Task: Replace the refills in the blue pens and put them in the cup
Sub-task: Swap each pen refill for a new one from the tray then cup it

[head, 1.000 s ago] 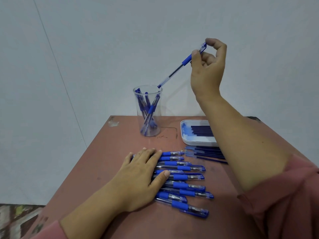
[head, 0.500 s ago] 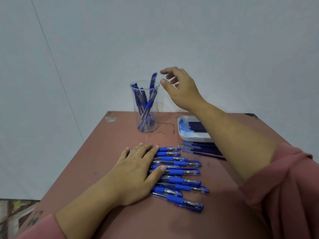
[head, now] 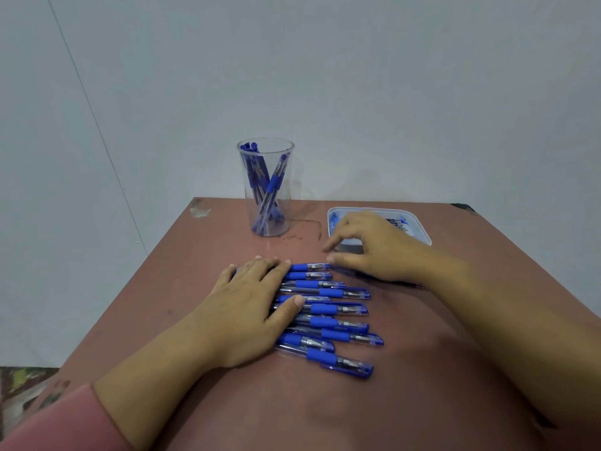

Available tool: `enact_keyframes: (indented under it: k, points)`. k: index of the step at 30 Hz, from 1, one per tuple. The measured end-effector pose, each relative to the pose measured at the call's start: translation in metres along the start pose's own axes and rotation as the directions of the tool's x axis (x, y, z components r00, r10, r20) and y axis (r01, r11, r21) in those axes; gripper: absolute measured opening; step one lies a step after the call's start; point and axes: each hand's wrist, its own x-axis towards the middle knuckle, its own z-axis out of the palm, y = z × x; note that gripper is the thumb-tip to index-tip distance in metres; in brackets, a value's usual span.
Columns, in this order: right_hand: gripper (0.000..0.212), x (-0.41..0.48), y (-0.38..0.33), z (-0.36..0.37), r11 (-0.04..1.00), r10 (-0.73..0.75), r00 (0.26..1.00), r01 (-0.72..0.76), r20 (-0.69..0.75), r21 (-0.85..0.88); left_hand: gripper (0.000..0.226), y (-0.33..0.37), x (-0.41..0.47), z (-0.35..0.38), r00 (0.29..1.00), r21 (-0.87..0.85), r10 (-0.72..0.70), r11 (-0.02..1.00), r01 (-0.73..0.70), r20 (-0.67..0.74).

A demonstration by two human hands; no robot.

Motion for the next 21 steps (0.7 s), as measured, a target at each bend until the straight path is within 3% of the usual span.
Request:
enact_keyframes:
  k: [10, 15, 18, 21]
  points:
    - [0.018, -0.049, -0.025, -0.010, 0.999, -0.023, 0.992, 0.017, 0.123, 0.050, 0.089, -0.001, 0.000, 0.001, 1.000, 0.009, -0.005, 1.000, 0.005, -0.005]
    - [0.018, -0.058, -0.023, -0.002, 1.000, -0.002, 0.988, 0.007, 0.154, -0.029, 0.090, -0.001, 0.000, 0.001, 1.000, 0.004, -0.006, 1.000, 0.006, -0.005]
    - [0.015, -0.057, -0.022, 0.002, 1.000, -0.004, 0.996, 0.004, 0.090, -0.003, 0.088, -0.001, 0.000, -0.001, 1.000, -0.019, -0.005, 1.000, 0.005, -0.028]
    - [0.010, -0.058, -0.023, 0.004, 0.992, 0.020, 0.998, -0.012, -0.066, 0.122, 0.077, 0.001, 0.001, -0.006, 0.987, -0.044, 0.064, 0.996, -0.071, -0.148]
